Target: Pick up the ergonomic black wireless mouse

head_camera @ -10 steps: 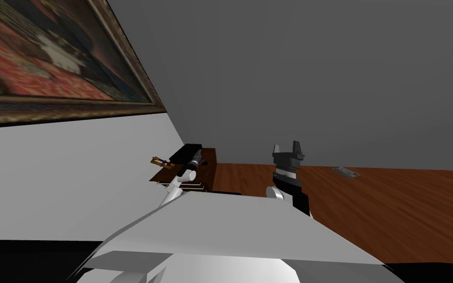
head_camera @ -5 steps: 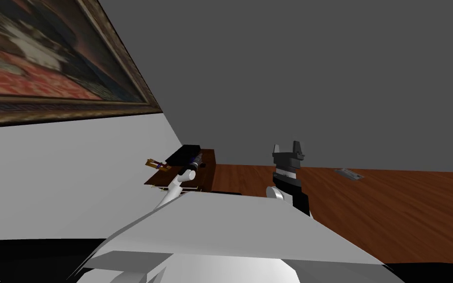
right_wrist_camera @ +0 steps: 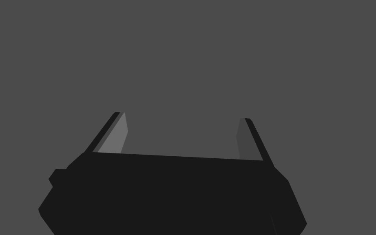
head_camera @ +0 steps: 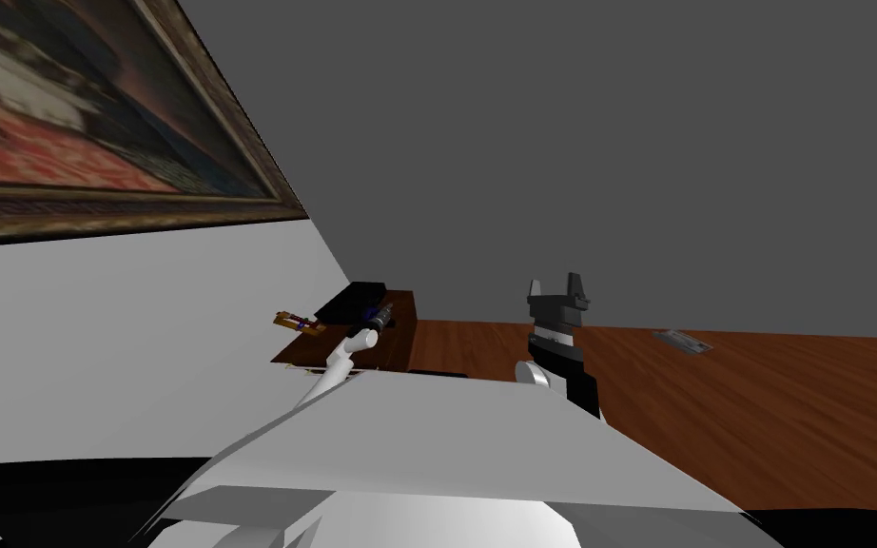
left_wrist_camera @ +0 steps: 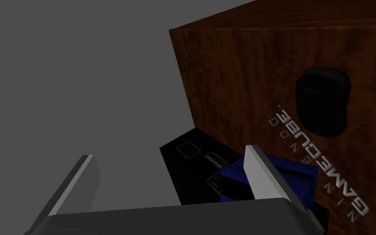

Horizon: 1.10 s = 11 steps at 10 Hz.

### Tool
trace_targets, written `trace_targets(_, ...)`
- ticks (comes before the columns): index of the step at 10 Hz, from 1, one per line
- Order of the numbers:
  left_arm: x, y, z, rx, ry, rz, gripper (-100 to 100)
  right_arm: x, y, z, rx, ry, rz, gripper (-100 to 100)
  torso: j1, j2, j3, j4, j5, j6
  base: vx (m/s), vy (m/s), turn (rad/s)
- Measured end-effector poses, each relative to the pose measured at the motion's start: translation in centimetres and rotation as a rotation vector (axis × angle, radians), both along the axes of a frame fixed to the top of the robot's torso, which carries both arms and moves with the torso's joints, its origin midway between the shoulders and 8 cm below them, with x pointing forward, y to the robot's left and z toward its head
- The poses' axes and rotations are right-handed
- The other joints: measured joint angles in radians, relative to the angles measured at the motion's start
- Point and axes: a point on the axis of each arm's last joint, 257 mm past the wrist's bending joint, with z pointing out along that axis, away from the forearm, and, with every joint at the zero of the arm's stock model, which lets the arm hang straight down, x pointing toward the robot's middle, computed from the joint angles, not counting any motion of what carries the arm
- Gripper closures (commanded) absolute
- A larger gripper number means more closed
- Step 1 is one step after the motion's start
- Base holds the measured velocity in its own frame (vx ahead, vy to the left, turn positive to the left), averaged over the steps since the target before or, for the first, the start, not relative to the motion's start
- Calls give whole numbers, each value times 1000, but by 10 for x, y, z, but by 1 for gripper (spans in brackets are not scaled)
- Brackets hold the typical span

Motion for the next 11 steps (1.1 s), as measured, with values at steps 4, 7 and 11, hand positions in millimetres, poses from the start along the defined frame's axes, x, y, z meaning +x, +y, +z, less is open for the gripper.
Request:
trace_targets(4, -15, 3, -42, -11, 147, -24, -100, 0, 0, 0, 0, 0, 0, 0, 0, -1, -1, 0, 0, 0, 78, -25, 12)
trace_targets(7, -32, 6, -74, -21, 238, -29, -100, 0, 0, 0, 0, 0, 0, 0, 2, 0, 0, 0, 0, 0, 82, -13, 23)
trace_targets(11, -63, 11, -111, -41, 384, -48, -100, 0, 0, 0, 0, 0, 0, 0, 1, -2, -1, 0, 0, 0, 108, -19, 24)
